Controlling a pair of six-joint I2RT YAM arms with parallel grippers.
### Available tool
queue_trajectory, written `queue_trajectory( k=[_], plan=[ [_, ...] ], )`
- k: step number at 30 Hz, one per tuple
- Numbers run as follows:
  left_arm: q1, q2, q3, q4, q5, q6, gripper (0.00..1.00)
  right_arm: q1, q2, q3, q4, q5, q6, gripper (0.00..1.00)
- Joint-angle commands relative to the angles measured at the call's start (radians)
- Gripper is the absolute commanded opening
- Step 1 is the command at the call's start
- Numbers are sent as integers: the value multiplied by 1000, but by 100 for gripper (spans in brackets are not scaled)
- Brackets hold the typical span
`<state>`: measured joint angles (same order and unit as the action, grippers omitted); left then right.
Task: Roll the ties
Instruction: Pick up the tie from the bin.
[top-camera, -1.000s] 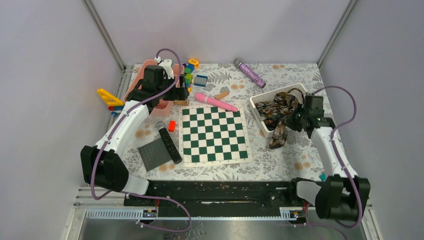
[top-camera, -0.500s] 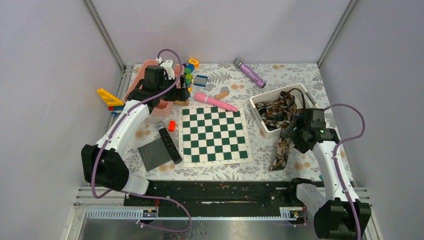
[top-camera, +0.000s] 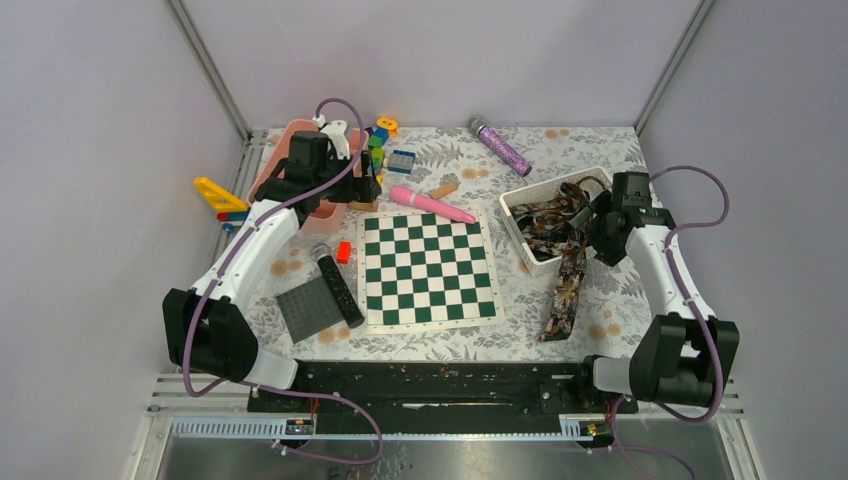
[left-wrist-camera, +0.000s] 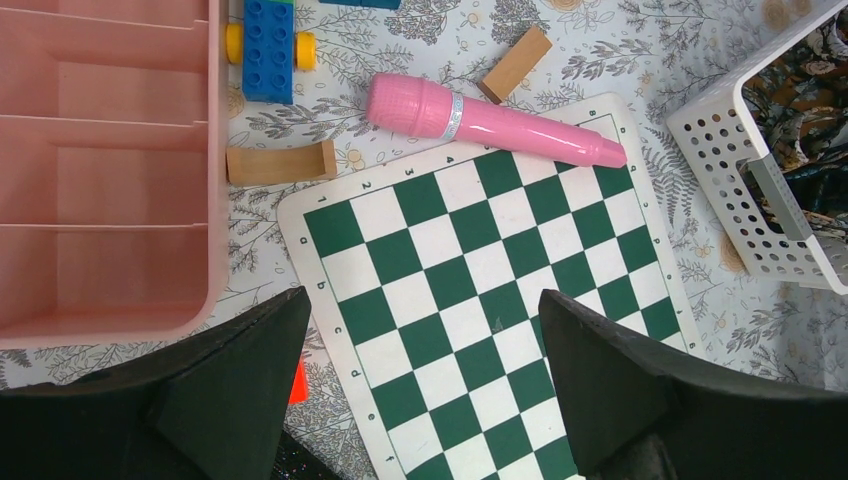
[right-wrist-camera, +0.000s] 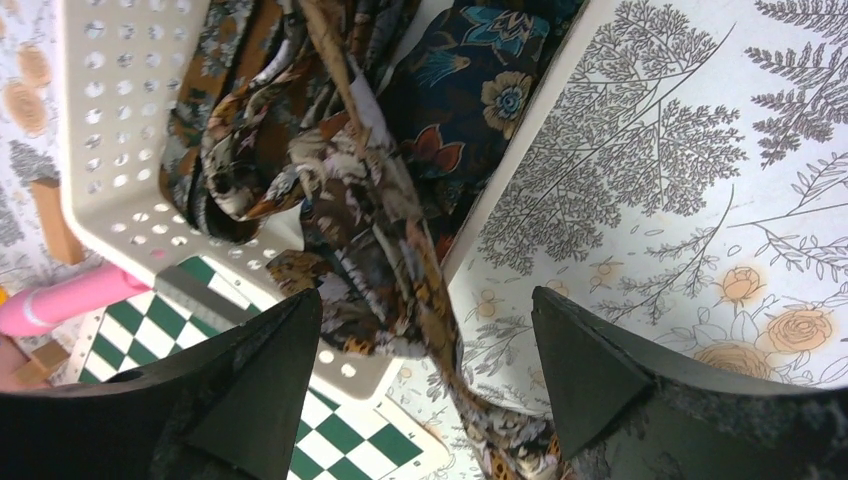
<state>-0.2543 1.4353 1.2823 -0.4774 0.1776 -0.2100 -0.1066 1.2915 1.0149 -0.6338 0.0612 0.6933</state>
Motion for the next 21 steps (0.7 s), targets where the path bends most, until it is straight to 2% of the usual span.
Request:
queue_trajectory(
  k=[1,6,12,21],
  plan=[
    [-3,-3,31,31,25,2,89,-23,55,43,32,-20,-45,83],
    [-3,-7,30,30,24,5,89,-25,113,65,38,-79,-75,75],
    [-3,-9,30,31,22,6,89,-25,96,48,39,-97,-82,57],
    [-3,-12,31,31,25,6,89,-25,58,-2,25,-138,-107,36]
  ],
)
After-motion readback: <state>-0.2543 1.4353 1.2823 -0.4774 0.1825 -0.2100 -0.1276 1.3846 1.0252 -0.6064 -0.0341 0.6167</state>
